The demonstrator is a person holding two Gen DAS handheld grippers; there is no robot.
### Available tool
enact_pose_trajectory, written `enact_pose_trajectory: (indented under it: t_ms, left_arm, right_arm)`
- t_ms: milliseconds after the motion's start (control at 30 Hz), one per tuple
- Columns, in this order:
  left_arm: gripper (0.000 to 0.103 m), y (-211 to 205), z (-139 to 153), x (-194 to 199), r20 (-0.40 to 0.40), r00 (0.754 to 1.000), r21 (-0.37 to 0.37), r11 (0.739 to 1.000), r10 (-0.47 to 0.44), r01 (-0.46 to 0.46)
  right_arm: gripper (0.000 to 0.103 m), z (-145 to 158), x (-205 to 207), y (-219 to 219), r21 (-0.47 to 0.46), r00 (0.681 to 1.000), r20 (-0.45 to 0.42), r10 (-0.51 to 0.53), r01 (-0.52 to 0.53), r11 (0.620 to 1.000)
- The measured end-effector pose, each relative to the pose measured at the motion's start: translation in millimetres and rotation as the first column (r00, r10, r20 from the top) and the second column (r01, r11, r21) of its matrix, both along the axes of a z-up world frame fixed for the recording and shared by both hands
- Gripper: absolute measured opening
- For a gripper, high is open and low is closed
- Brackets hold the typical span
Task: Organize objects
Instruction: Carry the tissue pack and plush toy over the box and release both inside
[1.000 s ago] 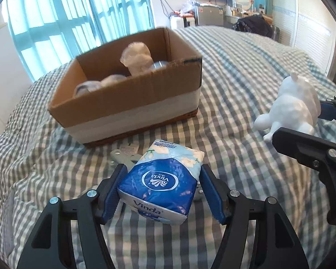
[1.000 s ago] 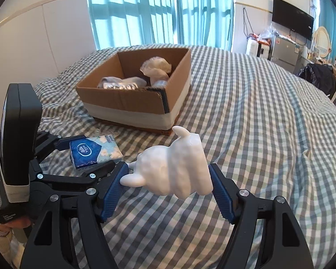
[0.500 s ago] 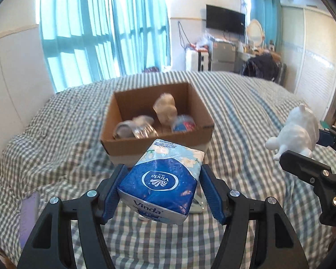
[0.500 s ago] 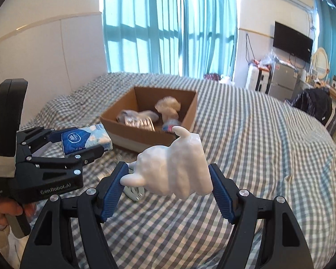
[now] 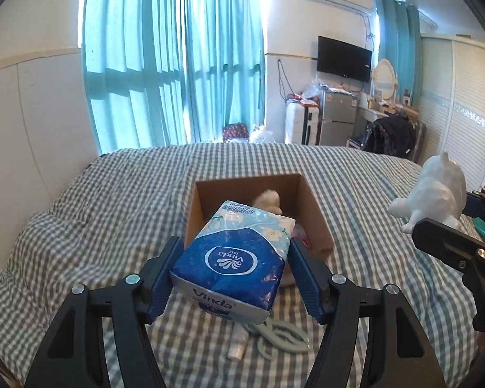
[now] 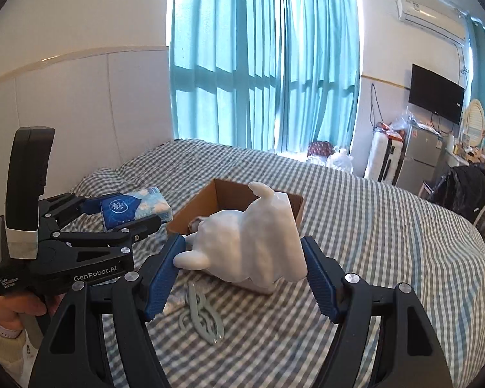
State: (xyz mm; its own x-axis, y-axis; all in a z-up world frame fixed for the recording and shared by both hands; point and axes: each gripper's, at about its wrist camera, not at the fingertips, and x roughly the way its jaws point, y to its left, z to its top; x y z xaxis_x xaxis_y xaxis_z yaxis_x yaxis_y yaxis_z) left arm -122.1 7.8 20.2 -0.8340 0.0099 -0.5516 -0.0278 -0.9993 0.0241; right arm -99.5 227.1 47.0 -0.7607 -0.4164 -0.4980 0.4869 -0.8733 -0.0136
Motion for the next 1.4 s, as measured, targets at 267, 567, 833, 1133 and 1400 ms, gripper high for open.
enact_pose_trajectory:
  t_ms: [267,567,833,1133,1400]
  left_arm:
    - [0.068,-17.3,-3.5,-59.2,0.015,1.0,0.015,1.0,0.028,-0.028]
    - [0.068,-17.6,-50.6,-129.9,0.103,0.995,-0.002,1.0,0.012,-0.012]
    - [0.068,-12.0,-91.8,-164.8,0.161,0.987,-0.013,1.0,0.003,-0.001]
    - [0.068,-8.1,-121.2,-181.1,0.225,0.974,-0.025,1.0,-0.011,0.018]
    - [0.07,-5.4,-119.7,-177.2,0.216,0.976,-0.011,0.999,-0.032,0.036]
  right_arm:
    - [0.072,5.7,-68.1,-17.9,-0.022,1.0,0.003,0.013,-0.013,1.0]
    - [0.072,-27.9,-160.5,-41.2,-0.004,0.999,0.049,0.02,-0.02,1.0]
    - [0.072,-78.7,-217.6,-51.7,0.013,0.991,0.132,0.026,-0.028,1.0]
    - [0.072,-119.9,-242.5,-49.6,-0.002,0.98,0.196,0.024,-0.024,1.0]
    - [0.073,-119.0,-242.2,-44.0,-0.044,0.981,0.194,0.019,-0.01,0.999]
